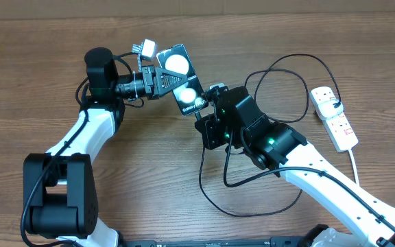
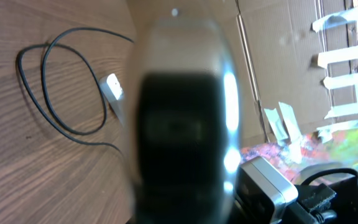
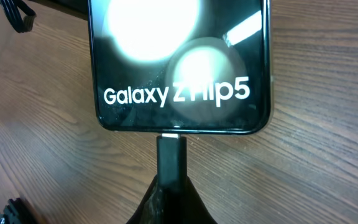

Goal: Plug charger to phone and switch on socket
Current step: 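Push the USB-C plug up into the phone port with the right gripper, then lower the phone flat onto the table with both grippers, then open the left gripper and lift it away from the phone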

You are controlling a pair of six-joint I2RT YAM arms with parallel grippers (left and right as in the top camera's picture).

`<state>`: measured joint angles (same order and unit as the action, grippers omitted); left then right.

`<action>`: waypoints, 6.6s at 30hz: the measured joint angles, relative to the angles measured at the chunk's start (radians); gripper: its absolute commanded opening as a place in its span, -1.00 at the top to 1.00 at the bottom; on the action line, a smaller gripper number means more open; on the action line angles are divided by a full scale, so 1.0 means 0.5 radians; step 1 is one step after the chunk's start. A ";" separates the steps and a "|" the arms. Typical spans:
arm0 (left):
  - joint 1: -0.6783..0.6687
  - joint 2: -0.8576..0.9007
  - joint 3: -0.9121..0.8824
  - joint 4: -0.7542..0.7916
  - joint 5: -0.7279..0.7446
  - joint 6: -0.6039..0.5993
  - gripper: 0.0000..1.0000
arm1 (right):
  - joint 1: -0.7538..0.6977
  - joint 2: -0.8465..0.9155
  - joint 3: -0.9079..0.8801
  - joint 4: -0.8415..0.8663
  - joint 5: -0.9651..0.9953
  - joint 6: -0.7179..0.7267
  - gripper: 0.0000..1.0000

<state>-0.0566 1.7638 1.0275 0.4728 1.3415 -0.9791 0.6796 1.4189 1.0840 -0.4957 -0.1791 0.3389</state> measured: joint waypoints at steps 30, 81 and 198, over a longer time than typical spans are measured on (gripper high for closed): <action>-0.004 -0.001 -0.081 0.060 -0.055 0.214 0.92 | 0.002 0.022 -0.129 0.224 0.027 -0.051 0.92; -0.427 0.378 -0.138 -1.527 -0.708 1.683 0.69 | -0.037 -0.518 0.016 -0.795 0.365 -0.051 -1.00; -0.436 0.431 0.696 -2.716 -1.885 1.667 0.56 | -0.036 -0.313 0.016 -0.633 0.358 -0.044 -0.11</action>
<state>-0.2749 1.9793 1.3754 -0.8852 0.3988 -0.1455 0.6617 1.2625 1.0920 -0.8124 -0.0002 0.3168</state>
